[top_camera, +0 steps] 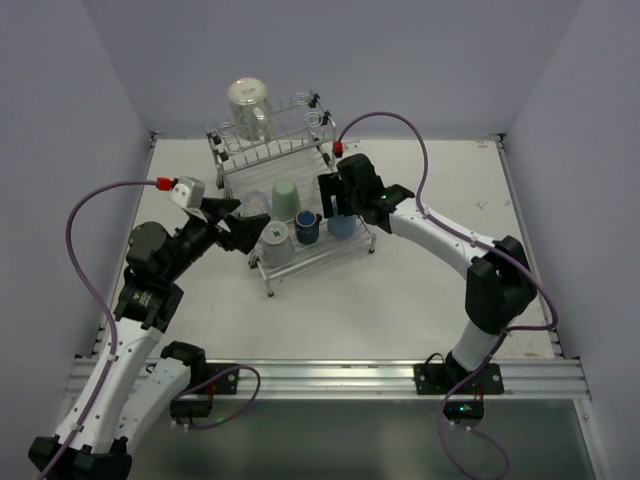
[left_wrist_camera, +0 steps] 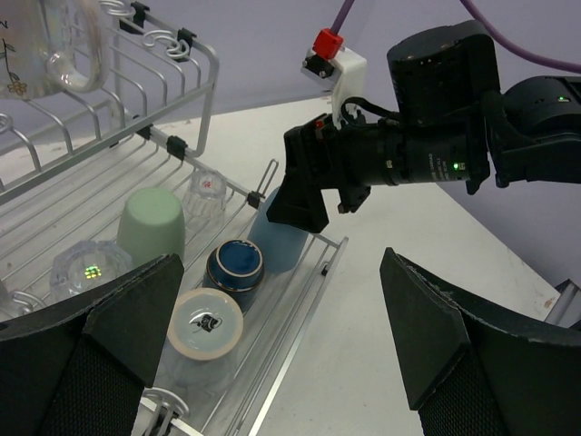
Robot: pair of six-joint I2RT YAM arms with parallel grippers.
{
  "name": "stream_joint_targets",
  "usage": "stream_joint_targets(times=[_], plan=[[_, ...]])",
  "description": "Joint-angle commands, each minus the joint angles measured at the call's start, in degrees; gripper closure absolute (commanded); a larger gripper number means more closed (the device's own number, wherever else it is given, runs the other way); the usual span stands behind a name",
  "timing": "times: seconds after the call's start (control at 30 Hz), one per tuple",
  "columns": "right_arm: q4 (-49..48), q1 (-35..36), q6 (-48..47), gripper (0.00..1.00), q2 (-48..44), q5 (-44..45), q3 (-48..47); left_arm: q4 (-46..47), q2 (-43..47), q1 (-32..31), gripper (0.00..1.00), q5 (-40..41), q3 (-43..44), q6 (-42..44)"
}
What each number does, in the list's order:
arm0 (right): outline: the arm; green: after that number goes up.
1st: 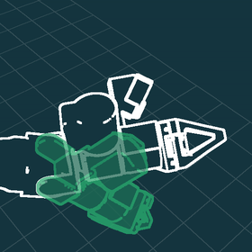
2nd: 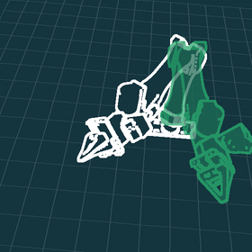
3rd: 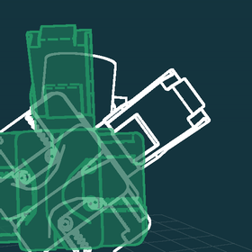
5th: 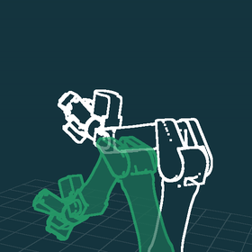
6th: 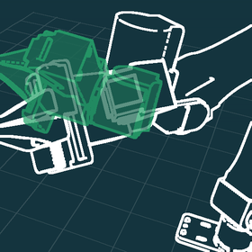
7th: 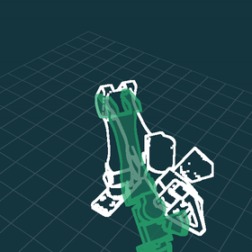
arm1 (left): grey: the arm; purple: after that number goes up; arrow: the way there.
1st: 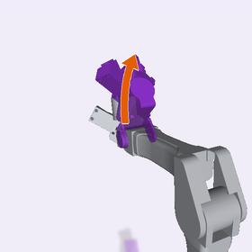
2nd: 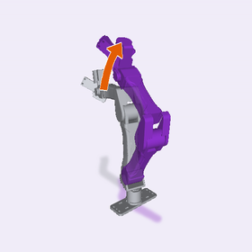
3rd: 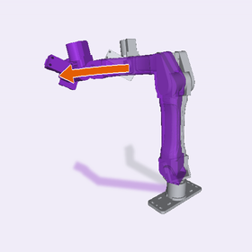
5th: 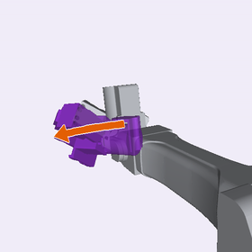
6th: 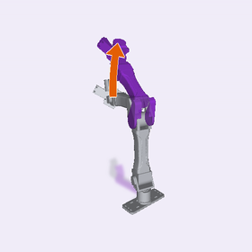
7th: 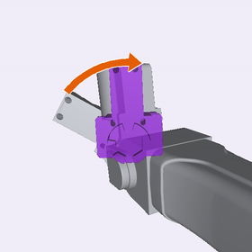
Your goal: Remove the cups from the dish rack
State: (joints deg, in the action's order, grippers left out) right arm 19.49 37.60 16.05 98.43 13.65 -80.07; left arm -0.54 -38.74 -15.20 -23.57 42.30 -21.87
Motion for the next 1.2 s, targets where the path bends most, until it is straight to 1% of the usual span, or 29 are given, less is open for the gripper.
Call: stream_joint_targets(times=[0.0, 0.07, 0.13, 0.3, 0.37, 0.4, 0.43, 0.47, 0.53, 0.63, 0.67, 0.73, 0.77, 0.83, 0.87, 0.97, 1.03, 1.07, 1.1, 1.13, 1.17], plan=[[0.6, 0.4, 0.7, 0.15, 0.9, 3.4, -2.5, 1.3, 0.5, -0.2, 0.00, 0.6, -0.2, 1.1], [0.5, 0.5, 1.1, 0.16, 1.2, 3.1, -2.4, 1.3, 0.5, -0.2, 0.00, 0.6, -0.2, 0.9], [0.6, 0.5, 1.4, 0.19, 1.8, 3.1, -2.3, 1.3, 0.4, -0.2, 0.00, 0.7, -0.2, 1.0], [0.5, 0.5, 1.5, 0.21, 2.3, 3.0, -1.9, 1.3, 0.3, -0.2, 0.00, 0.8, -0.2, 0.8], [1.2, 0.5, 1.9, 0.23, 3.3, 2.9, -2.5, 1.3, 0.3, -0.2, 0.00, 1.0, -0.2, 0.8], [1.2, 0.4, 2.0, 0.30, 3.5, 2.8, -2.6, 1.3, 0.3, -0.2, 0.00, 1.1, -0.2, 0.7], [1.2, 0.5, 2.1, 0.33, 3.4, 2.8, -2.5, 1.3, 0.4, -0.2, 0.00, 1.2, -0.3, 0.7], [1.0, 0.5, 2.2, 0.42, 3.3, 3.0, -2.4, 1.3, 0.4, -0.3, 0.00, 1.2, -0.3, 0.8], [0.4, 0.5, 2.2, 0.52, 2.2, 3.4, -1.9, 1.3, 0.4, -0.2, 0.00, 1.2, -0.3, 0.6], [0.1, 0.5, 2.1, 0.62, 0.9, 4.5, -2.1, 1.3, 0.3, -0.2, 0.00, 1.2, -0.3, 0.3], [-0.3, 0.4, 2.2, 0.67, 0.1, 5.1, -1.9, 1.3, 0.3, -0.2, 0.00, 1.2, -0.3, 0.2], [-2.1, 0.4, 2.5, 0.68, -2.3, 5.2, -0.9, 1.5, 0.2, -0.3, 0.00, 1.1, -0.4, -0.3], [-4.3, 0.5, 2.6, 0.69, -5.5, 5.3, 0.3, 1.9, -0.2, -0.3, 0.00, 0.7, -0.3, -0.5], [-5.6, 0.5, 2.8, 0.72, -8.9, 5.8, 1.1, 2.5, -0.8, -0.3, 0.00, -0.3, -0.2, -1.6], [-7.0, 0.5, 2.8, 0.73, -12.5, 5.9, 2.0, 3.3, -1.7, -0.3, 0.00, -0.8, 0.1, -2.1], [-9.8, 0.5, 3.1, 0.75, -17.8, 5.7, 4.7, 5.3, -4.0, -0.3, 0.00, -4.6, 0.9, -4.8], [-11.3, 0.2, 4.3, 0.76, -23.1, 3.9, 6.8, 7.1, -5.4, -0.3, 0.00, -9.0, 1.1, -8.3], [-13.2, -0.1, 5.2, 0.78, -24.8, 2.6, 9.6, 10.5, -6.3, -0.3, 0.00, -10.4, 0.6, -10.1], [-14.6, -0.9, 6.4, 0.78, -28.5, -1.2, 11.2, 12.8, -6.9, -0.3, 0.00, -12.9, 0.0, -14.2], [-18.6, -1.5, 9.5, 0.78, -30.5, -3.5, 15.4, 18.2, -7.9, -0.3, 0.03, -14.0, -1.4, -16.4], [-21.1, -2.0, 11.6, 0.78, -32.3, -6.1, 17.7, 21.4, -8.6, -0.3, 0.12, -15.2, -2.3, -19.1]])
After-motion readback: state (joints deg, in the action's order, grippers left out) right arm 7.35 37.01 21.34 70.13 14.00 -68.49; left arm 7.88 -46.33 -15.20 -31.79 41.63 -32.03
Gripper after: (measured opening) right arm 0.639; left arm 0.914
